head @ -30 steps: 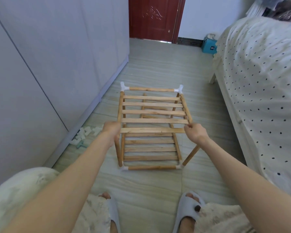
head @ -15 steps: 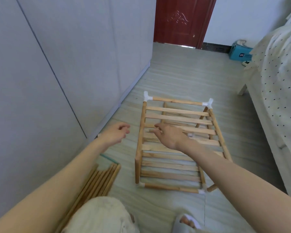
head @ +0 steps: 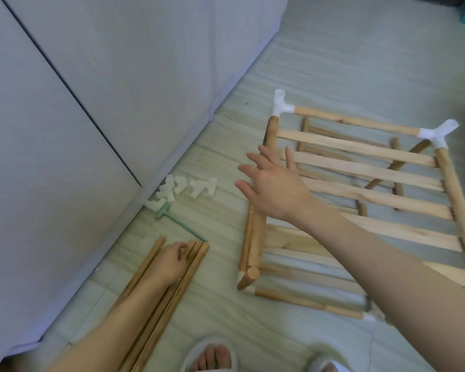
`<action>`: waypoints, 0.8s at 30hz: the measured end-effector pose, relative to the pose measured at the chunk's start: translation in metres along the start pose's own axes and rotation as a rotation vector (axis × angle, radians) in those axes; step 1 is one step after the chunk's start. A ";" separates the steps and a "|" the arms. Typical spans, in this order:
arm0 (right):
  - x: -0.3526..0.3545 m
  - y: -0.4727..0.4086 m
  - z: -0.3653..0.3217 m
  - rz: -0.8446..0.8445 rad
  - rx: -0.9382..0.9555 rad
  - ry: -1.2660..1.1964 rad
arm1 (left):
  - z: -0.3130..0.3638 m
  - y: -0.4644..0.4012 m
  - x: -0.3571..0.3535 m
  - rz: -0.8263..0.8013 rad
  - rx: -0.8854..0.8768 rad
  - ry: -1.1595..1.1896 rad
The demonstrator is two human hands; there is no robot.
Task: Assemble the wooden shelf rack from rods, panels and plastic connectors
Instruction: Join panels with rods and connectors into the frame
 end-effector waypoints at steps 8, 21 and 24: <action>-0.010 -0.002 0.003 0.027 0.030 -0.032 | 0.015 -0.030 -0.022 0.116 -0.102 -0.161; -0.014 0.001 0.005 0.069 0.073 -0.081 | 0.102 -0.146 0.009 0.230 -0.199 -0.341; -0.014 0.002 0.005 0.070 0.074 -0.088 | 0.094 -0.145 0.001 0.317 -0.160 -0.276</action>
Point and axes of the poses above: each hand's wrist, its own y-axis away from the middle knuckle, its own x-axis out of the back of the hand, z = x × y, the point moved 1 cm from there along -y, towards the middle knuckle, and after that the axes turned 5 degrees about x, right-handed, at the moved point
